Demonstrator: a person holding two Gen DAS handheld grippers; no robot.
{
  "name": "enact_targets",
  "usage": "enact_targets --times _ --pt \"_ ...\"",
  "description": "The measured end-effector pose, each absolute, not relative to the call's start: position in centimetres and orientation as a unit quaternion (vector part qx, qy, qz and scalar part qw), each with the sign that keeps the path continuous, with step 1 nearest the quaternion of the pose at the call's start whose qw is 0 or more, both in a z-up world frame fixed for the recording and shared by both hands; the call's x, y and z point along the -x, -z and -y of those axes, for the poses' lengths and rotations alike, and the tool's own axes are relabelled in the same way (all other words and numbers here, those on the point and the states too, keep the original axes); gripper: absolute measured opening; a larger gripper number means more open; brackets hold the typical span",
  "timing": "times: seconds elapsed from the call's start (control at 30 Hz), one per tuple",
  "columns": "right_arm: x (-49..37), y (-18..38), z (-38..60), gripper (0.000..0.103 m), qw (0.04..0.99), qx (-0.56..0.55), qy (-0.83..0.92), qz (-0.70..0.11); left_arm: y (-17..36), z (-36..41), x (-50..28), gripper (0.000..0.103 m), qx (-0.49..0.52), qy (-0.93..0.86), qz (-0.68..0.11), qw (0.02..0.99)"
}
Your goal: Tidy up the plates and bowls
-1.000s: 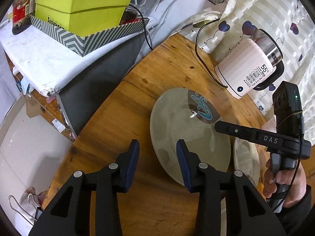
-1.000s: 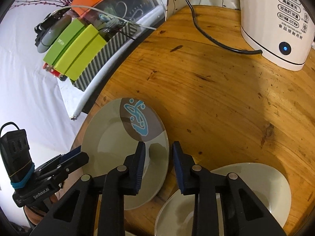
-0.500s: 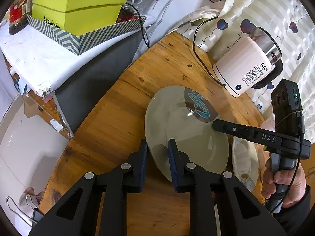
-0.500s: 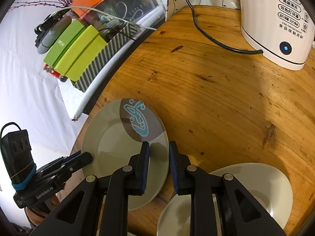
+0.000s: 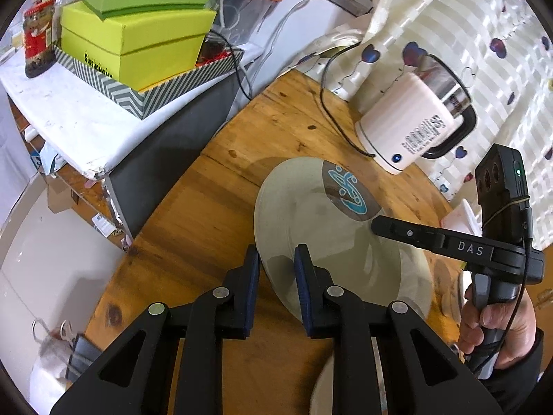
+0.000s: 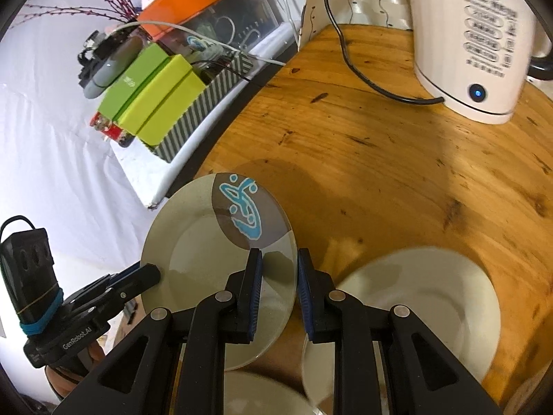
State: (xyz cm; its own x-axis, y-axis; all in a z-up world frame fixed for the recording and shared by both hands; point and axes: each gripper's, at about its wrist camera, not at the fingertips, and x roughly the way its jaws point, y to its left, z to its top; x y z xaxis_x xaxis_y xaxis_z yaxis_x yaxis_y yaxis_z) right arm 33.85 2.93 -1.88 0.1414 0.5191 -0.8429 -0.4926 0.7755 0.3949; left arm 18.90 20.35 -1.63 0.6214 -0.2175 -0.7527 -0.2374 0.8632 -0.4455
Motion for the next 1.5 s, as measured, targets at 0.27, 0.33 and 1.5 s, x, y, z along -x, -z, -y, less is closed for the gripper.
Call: enact_targets --times 0.27,0.33,1.5 --pt "-28.7 -0.1 0.5 0.020 0.767 -0.022 -0.324 -0.554 -0.6 -17.3 -15.0 0.021 0.247 0.008 -0.429 0.869" --pt "-27.2 -0.3 1.5 0.020 0.769 -0.027 -0.319 -0.553 -0.8 -16.2 -13.8 0.021 0.243 0.015 -0.431 0.869" --pt "-19.0 3.8 6.7 0.023 0.773 -0.002 -0.257 -0.580 3.4 -10.5 -9.3 0.021 0.206 0.031 -0.488 0.848"
